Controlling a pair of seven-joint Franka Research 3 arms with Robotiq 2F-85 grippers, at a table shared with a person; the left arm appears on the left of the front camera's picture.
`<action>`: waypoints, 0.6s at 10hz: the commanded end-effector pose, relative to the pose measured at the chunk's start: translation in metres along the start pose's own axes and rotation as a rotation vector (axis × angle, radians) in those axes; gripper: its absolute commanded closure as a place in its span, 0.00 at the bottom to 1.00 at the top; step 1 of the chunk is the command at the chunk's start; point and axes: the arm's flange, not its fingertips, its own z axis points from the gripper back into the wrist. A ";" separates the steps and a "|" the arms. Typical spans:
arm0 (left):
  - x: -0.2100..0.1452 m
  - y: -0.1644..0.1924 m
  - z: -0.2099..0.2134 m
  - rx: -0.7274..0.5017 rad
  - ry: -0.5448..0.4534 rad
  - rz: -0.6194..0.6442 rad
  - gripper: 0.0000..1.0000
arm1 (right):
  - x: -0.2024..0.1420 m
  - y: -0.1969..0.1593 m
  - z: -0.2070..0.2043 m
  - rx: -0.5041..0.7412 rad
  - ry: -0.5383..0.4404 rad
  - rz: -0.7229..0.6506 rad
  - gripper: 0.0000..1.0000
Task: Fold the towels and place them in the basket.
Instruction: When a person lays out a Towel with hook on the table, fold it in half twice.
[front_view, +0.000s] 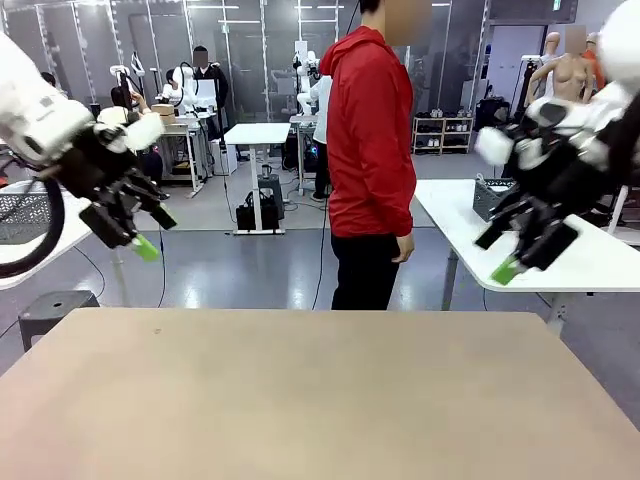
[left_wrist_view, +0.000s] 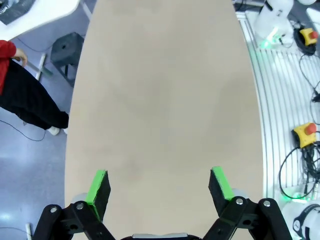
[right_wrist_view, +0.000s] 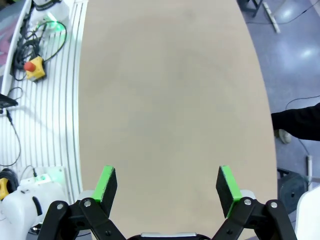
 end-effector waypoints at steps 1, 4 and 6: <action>-0.020 0.022 0.006 -0.078 -0.074 -0.010 0.00 | -0.008 -0.016 0.011 0.038 -0.062 0.025 0.00; -0.030 0.013 0.010 -0.038 -0.053 0.010 0.00 | -0.012 -0.008 0.021 0.010 -0.044 0.000 0.00; -0.030 0.013 0.010 -0.038 -0.053 0.010 0.00 | -0.012 -0.008 0.021 0.010 -0.044 0.000 0.00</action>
